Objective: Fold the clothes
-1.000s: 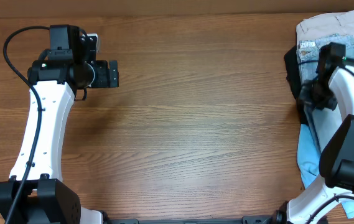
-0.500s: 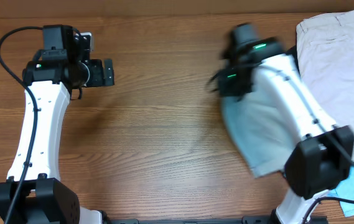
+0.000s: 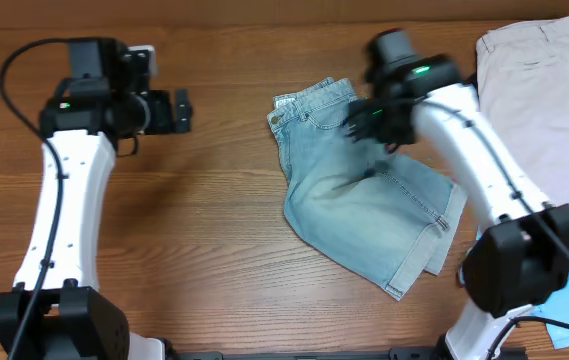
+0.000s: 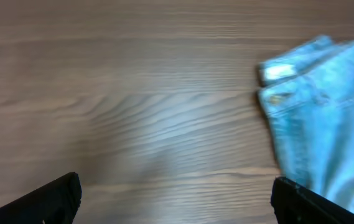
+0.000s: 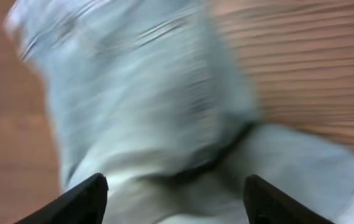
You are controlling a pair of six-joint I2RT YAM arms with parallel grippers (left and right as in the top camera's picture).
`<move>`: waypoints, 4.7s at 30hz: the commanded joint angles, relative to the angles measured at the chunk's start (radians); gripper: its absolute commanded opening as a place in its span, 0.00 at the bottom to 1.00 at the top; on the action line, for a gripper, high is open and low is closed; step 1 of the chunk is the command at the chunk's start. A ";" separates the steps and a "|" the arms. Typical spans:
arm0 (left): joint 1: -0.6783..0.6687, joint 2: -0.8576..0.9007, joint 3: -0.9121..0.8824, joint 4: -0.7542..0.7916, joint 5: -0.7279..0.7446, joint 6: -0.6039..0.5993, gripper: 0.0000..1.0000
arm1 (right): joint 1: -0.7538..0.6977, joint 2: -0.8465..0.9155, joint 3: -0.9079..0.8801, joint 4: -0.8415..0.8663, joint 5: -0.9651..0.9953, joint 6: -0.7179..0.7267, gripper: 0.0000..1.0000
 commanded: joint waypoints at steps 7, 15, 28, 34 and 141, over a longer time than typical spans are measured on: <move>-0.251 0.069 0.022 0.125 0.066 0.031 1.00 | -0.222 -0.033 0.001 0.051 -0.212 -0.240 0.75; -0.456 0.209 0.025 0.259 0.135 0.101 1.00 | -0.312 -0.032 -0.054 0.086 -0.214 -0.217 0.76; -0.608 0.407 0.058 0.112 -0.184 0.109 1.00 | -0.393 -0.032 -0.054 0.059 -0.236 -0.209 0.76; -0.584 0.506 0.058 0.109 -0.209 0.103 1.00 | -0.393 -0.032 -0.055 0.049 -0.236 -0.209 0.76; -0.627 0.565 0.388 -0.444 -0.298 -0.172 0.04 | -0.435 -0.032 -0.055 0.107 -0.190 -0.122 0.77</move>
